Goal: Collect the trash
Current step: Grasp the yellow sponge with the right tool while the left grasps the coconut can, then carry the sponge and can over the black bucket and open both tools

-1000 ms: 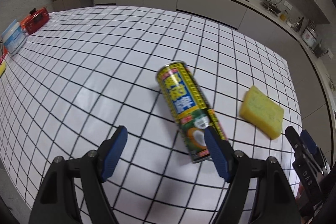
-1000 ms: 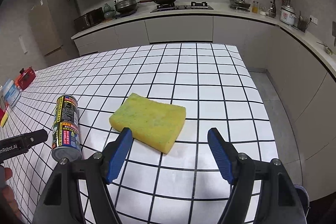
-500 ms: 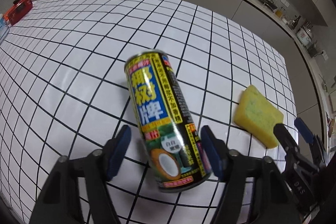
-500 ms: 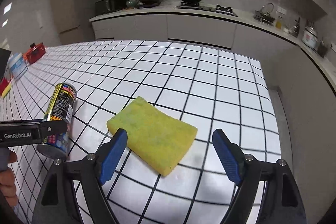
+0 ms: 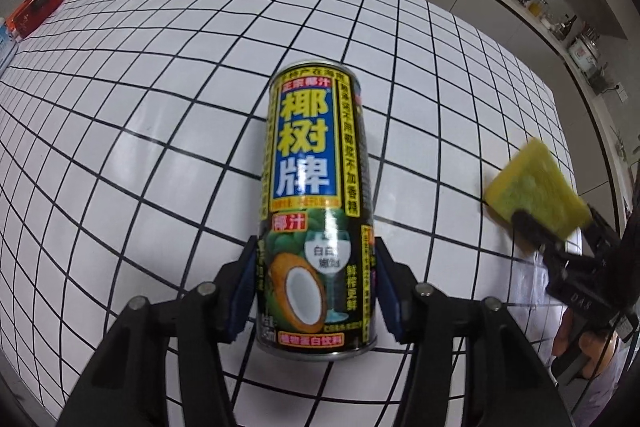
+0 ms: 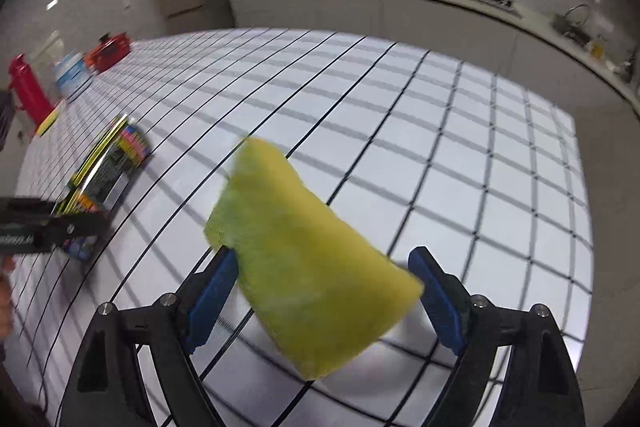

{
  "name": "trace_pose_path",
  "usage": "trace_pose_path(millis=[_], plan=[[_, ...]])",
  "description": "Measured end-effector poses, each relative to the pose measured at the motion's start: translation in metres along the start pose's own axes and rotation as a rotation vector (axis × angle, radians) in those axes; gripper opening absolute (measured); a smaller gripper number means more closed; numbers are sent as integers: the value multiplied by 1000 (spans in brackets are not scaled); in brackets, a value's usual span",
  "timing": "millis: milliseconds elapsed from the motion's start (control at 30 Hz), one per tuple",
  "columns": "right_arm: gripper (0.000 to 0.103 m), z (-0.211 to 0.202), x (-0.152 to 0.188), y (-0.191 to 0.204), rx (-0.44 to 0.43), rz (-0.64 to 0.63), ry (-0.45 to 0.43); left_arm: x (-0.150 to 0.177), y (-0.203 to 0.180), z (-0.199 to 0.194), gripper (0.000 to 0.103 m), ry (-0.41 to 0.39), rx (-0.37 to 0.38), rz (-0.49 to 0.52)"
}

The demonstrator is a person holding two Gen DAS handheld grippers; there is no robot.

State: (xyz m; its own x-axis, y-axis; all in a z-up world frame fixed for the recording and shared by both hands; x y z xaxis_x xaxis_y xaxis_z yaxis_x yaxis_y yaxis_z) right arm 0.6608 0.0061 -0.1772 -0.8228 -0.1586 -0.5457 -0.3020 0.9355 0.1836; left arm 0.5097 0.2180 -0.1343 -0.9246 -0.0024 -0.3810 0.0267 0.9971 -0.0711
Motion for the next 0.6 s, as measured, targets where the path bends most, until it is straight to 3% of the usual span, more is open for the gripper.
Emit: trace_pose_path(millis=[67,133,167,200,400,600], plan=[[79,0,8,6,23,-43,-5,0,-4,0,55,-5,-6,13],[55,-4,12,10,31,-51,-25,-2,-7,2,55,-9,-5,20],[33,-7,12,10,12,-32,-26,-2,-8,2,55,-10,-1,20],[25,-9,12,8,-14,0,-18,-4,-8,2,55,-12,3,21],[24,-25,22,7,-42,82,-48,3,-5,0,54,-40,22,32],[24,-51,30,2,-18,165,-102,13,-3,-11,54,-71,49,29]])
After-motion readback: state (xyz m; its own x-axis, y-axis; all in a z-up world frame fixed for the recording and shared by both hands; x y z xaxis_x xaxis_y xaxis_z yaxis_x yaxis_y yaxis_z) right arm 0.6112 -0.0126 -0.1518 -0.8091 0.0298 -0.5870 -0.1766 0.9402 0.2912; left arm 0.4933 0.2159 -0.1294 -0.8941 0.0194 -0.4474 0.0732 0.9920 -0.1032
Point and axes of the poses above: each gripper's, at about its wrist camera, not at the fingertips, and z roughly the way its jaws point, y to its left, x to its underside, the point moved 5 cm from there along z, roughly the way its jaws point, and after that the axes turned 13 degrees about z, right-handed, at the moved point
